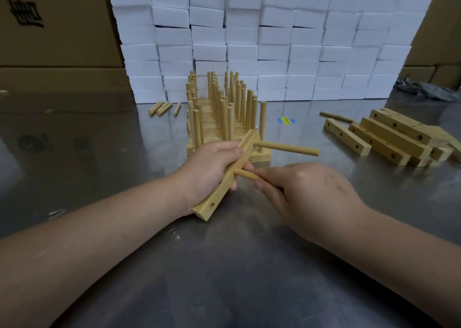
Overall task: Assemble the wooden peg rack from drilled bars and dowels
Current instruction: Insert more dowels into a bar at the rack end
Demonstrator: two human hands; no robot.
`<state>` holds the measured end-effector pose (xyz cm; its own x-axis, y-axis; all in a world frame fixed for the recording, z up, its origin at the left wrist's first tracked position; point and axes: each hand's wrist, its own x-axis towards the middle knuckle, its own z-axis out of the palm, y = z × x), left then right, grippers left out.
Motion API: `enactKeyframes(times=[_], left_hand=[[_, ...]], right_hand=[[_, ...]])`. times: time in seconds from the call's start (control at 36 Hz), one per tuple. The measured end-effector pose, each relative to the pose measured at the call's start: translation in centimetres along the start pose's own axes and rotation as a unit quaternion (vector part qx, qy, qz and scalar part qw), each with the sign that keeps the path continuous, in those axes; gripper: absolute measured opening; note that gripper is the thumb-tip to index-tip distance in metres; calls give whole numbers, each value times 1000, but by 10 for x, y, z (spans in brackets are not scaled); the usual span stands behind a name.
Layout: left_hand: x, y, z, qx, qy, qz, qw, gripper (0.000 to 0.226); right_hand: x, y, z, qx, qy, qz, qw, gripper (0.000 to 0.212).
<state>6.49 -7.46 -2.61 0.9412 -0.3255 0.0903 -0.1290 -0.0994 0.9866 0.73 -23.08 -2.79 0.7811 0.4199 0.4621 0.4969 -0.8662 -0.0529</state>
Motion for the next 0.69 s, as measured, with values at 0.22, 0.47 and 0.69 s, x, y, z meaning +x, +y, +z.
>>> enactKeyframes(times=[0.22, 0.47, 0.69], left_hand=[[2, -3, -2, -13, 6, 4, 1000, 21], [2, -5, -2, -23, 16, 5, 1000, 21], [2, -7, 0, 15, 17, 22, 1000, 24]], right_hand=[[4, -4, 1, -134, -50, -6, 990, 38], [8, -2, 5, -67, -35, 21, 997, 43], [9, -2, 7, 209, -64, 158, 963, 33]])
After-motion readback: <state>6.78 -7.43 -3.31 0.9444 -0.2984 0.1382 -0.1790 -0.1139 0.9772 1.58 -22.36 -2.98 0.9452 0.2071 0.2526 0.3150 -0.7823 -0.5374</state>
